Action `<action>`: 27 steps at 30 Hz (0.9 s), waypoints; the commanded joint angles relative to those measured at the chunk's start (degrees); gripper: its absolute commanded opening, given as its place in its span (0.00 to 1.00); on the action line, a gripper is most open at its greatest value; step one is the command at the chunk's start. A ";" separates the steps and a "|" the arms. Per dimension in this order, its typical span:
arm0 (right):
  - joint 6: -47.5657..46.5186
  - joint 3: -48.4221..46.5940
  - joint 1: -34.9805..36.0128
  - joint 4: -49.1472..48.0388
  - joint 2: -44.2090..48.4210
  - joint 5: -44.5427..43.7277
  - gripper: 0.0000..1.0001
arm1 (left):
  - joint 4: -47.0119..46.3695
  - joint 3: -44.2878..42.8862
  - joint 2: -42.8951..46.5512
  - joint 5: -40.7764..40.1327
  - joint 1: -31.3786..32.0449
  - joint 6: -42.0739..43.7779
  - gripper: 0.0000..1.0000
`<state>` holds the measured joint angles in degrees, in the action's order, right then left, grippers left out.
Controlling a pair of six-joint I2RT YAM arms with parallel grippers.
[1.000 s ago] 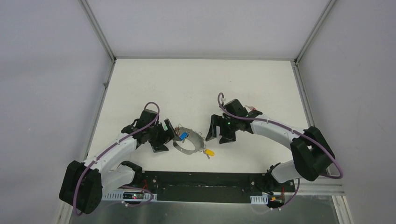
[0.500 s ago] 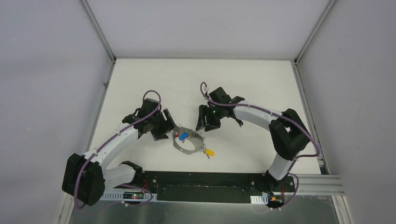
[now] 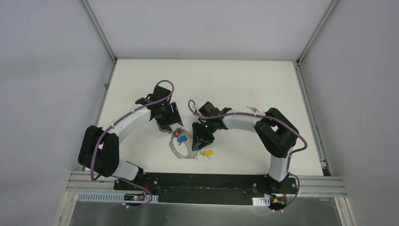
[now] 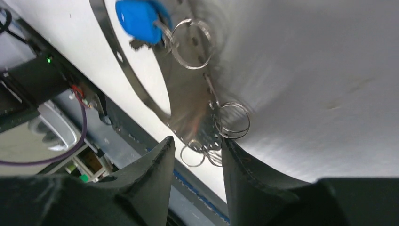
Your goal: Put the keys on the keyring
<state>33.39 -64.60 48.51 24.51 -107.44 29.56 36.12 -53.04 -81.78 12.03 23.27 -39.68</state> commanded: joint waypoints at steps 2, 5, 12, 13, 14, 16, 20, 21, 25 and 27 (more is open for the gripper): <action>3.59 2.80 1.85 -4.60 5.21 3.70 0.44 | 0.70 -2.95 -0.75 0.18 0.02 3.87 0.62; 3.35 3.05 1.58 -2.70 8.14 1.20 0.46 | 0.67 -2.89 -0.77 0.35 0.02 4.92 0.61; 3.17 3.12 -1.05 -2.05 8.97 1.56 0.47 | 0.42 -1.35 0.48 2.22 0.02 5.34 0.53; 3.11 3.26 -1.25 -1.89 8.88 1.63 0.47 | -0.08 -0.86 0.78 3.01 0.02 5.20 0.53; 3.02 3.32 -1.42 -1.67 8.77 1.61 0.46 | -0.58 -0.26 1.16 3.99 0.02 4.96 0.52; 2.44 3.24 -1.77 -1.38 8.46 1.35 0.46 | -2.07 1.39 2.16 5.60 0.02 4.24 0.52; 0.65 0.36 -3.29 -0.63 5.26 1.54 0.45 | -4.15 3.38 3.20 5.24 0.02 3.12 0.51; 0.32 -0.92 -3.79 -0.58 4.28 1.96 0.44 | -4.40 3.30 3.22 4.79 0.02 2.95 0.50; -0.83 -5.96 -5.17 -0.25 0.28 2.61 0.38 | -5.46 1.26 1.35 4.01 0.02 4.99 0.49; -1.11 -8.34 -5.41 -0.25 -1.87 2.88 0.34 | -5.44 -0.30 -0.62 4.16 -0.25 6.63 0.49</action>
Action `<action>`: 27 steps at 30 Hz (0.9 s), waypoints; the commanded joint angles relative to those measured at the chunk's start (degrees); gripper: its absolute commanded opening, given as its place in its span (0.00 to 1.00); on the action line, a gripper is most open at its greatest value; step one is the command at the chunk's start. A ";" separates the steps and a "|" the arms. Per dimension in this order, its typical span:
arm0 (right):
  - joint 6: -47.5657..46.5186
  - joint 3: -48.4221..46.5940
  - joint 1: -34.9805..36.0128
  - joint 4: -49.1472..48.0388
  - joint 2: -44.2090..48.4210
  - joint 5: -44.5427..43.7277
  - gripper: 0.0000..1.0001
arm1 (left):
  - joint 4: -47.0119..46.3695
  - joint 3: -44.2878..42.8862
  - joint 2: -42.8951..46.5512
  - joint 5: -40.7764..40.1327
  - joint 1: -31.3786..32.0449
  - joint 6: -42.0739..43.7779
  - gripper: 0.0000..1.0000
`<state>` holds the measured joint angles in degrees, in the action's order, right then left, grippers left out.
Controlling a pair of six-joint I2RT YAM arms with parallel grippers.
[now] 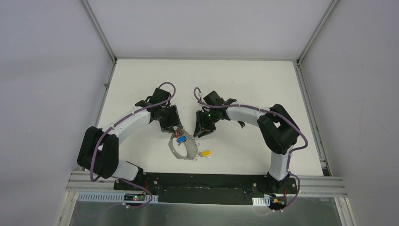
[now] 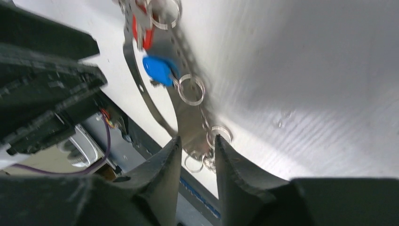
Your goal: Put the keys on the keyring
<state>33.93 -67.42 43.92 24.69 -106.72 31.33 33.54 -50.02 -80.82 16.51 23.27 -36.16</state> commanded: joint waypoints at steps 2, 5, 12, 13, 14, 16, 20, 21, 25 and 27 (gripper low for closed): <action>-1.68 -7.71 -0.94 -0.39 -4.84 1.72 0.26 | -2.87 -4.84 -4.06 0.37 -0.88 4.45 0.47; -0.40 -9.59 -0.94 -2.33 -7.53 3.08 0.14 | -2.86 -7.45 -7.80 0.72 -1.26 6.40 0.45; 0.49 -13.23 -0.91 -3.30 -12.22 3.56 0.05 | -2.98 -13.98 -15.99 0.64 -1.52 9.51 0.45; 0.52 -13.60 -0.94 -3.39 -12.96 3.51 0.04 | -2.97 -14.75 -16.77 0.41 -1.55 9.86 0.45; 0.52 -14.02 -0.94 -3.41 -13.46 3.55 0.03 | -2.82 -15.42 -17.60 0.62 -1.56 10.25 0.45; 0.41 -14.67 -0.94 -3.42 -14.37 3.63 0.02 | -2.89 -16.35 -18.79 1.13 -1.56 10.75 0.46; 0.76 -15.77 -0.99 -3.50 -16.21 3.79 0.00 | -3.22 -16.69 -20.67 1.73 -1.56 10.91 0.45; 0.78 -15.93 -0.97 -3.56 -16.57 3.96 0.00 | -3.36 -16.62 -21.02 2.09 -1.56 11.06 0.45; 1.19 -16.09 -0.94 -3.89 -17.11 4.13 0.00 | -4.65 -15.12 -21.27 3.64 -1.56 10.84 0.43; 1.43 -15.95 -0.94 -4.01 -17.12 4.27 0.00 | -5.61 -14.06 -20.99 5.07 -1.56 10.48 0.41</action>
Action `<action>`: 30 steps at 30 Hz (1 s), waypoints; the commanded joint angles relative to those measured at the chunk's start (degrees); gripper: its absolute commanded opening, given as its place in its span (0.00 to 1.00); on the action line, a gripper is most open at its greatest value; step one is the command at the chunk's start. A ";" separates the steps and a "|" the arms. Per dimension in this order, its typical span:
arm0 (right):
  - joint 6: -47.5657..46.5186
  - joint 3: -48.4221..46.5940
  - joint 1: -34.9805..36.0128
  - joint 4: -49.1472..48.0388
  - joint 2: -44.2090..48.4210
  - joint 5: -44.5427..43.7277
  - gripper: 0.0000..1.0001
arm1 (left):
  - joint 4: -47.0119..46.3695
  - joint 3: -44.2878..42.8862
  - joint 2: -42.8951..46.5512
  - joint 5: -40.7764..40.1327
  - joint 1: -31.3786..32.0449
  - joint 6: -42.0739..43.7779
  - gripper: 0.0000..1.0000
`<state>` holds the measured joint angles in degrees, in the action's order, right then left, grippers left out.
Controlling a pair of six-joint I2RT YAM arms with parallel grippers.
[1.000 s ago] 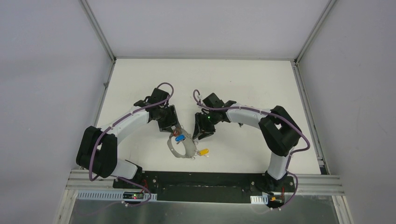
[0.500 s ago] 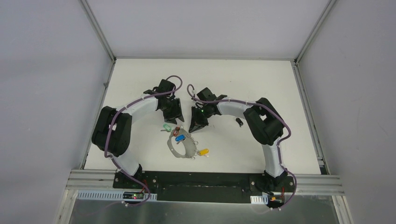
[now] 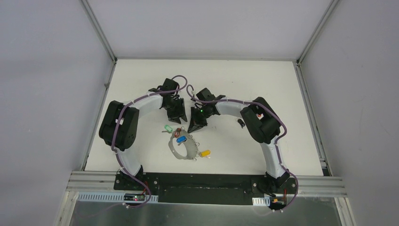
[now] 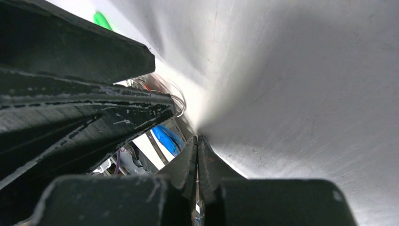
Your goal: Put the keys on the keyring
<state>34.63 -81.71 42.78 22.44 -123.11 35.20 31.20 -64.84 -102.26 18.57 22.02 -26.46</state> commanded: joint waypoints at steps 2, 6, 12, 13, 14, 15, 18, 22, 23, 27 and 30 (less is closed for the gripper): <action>0.79 -1.32 0.19 -1.96 -0.68 0.44 0.00 | -4.65 2.12 0.76 4.40 -0.31 0.06 0.39; 0.88 -1.18 0.19 -2.00 -0.69 0.25 0.00 | -6.77 4.91 2.02 6.06 -0.31 -0.65 0.36; 0.88 -0.88 0.15 -2.03 0.19 -0.25 0.00 | -5.92 7.46 3.49 2.21 -0.31 0.65 0.43; 0.81 -0.79 0.16 -1.97 0.38 -0.31 0.00 | -5.40 7.85 3.91 1.14 -0.31 0.58 0.45; 0.68 -0.74 0.11 -2.02 0.53 -0.36 0.00 | -5.10 8.19 4.27 0.31 -0.31 0.61 0.46; 0.74 -0.73 0.12 -2.02 0.70 -0.44 0.00 | -4.91 8.49 4.71 -0.28 -0.31 0.66 0.47; 0.79 -0.66 0.11 -1.97 0.93 -0.40 0.00 | -3.81 9.02 5.73 -1.25 -0.31 0.49 0.47; 0.70 -0.42 0.11 -1.97 0.94 -0.40 0.00 | -3.54 9.37 6.32 -0.14 -0.31 0.29 0.46; 0.70 -0.34 0.11 -1.96 1.02 -0.41 0.00 | -3.64 9.26 6.22 0.49 -0.31 0.05 0.44; 0.56 0.24 -0.20 -1.87 1.69 -0.54 0.00 | -4.45 9.11 5.23 4.21 -0.31 -0.62 0.38; 0.31 0.64 -0.57 -1.73 2.73 -0.89 0.00 | -5.75 9.40 4.77 5.89 -0.23 -1.17 0.32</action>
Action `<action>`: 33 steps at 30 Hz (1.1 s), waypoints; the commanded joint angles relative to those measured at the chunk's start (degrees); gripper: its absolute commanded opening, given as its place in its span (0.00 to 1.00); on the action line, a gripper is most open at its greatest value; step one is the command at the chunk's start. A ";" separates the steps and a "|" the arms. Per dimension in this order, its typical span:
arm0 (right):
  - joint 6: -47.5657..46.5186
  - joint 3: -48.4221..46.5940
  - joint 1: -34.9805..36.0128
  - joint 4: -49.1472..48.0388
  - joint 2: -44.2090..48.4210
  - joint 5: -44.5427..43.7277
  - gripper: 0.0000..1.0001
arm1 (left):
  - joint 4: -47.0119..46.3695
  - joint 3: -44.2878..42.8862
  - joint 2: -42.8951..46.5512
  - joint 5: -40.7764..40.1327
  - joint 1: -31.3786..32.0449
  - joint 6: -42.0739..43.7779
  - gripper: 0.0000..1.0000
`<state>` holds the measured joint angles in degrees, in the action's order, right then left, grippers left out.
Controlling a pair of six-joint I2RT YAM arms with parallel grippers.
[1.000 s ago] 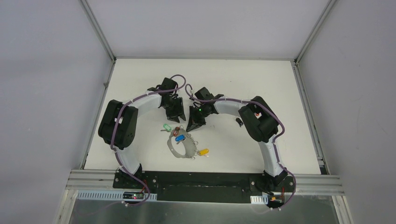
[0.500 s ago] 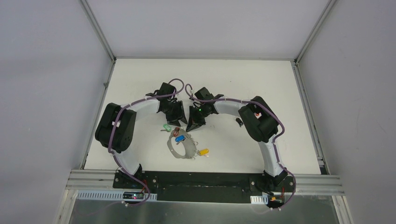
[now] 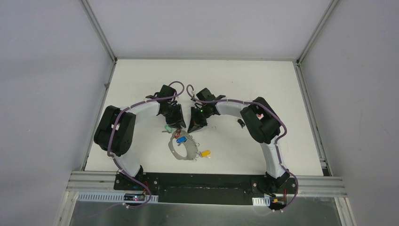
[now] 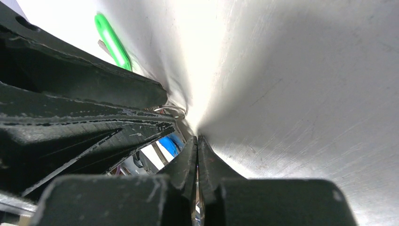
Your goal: Put the keys on the keyring
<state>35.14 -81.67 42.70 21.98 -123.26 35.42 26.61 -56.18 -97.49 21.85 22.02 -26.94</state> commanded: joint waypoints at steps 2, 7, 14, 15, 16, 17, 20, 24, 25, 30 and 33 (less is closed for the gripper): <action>-0.47 0.82 -0.84 -1.03 3.77 -1.44 0.00 | -1.76 0.90 -0.11 3.12 -0.22 -0.83 0.27; -1.65 1.26 -1.75 0.54 6.28 -2.09 0.00 | -1.94 0.49 0.35 3.50 -0.22 -0.46 0.11; -3.64 2.99 -3.17 3.06 11.91 -3.12 0.00 | -1.93 -0.10 1.30 4.58 -0.16 0.87 0.00; -4.00 3.27 -3.33 3.60 13.17 -3.17 0.01 | -1.94 -0.14 1.95 4.75 -0.14 1.11 0.00; -4.40 3.42 -3.58 4.13 14.38 -3.22 0.03 | -1.92 -0.30 2.78 4.93 -0.06 1.36 0.00; -4.84 3.76 -3.71 4.51 16.04 -3.49 0.05 | -1.89 -0.37 3.81 5.16 -0.05 1.63 0.00; -6.18 4.93 -4.15 5.76 21.34 -4.65 0.15 | -1.88 -0.57 8.36 5.42 0.04 1.97 0.00; -6.82 7.29 -5.57 6.21 28.79 -4.69 0.39 | -1.89 -1.11 15.59 5.75 0.04 2.15 0.00; -6.95 7.88 -5.94 6.23 30.69 -4.52 0.43 | -1.91 -1.29 17.36 6.00 0.04 2.22 0.00; -7.99 10.18 -7.16 5.49 40.06 -3.97 0.51 | -2.93 -2.24 25.49 8.70 0.04 3.03 0.00; -8.18 11.47 -7.36 4.05 44.02 -2.40 0.55 | -6.17 -1.40 28.70 14.18 0.04 3.43 0.00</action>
<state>28.40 -71.57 35.55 28.10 -85.01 31.40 26.06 -56.10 -72.93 28.82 22.06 -25.39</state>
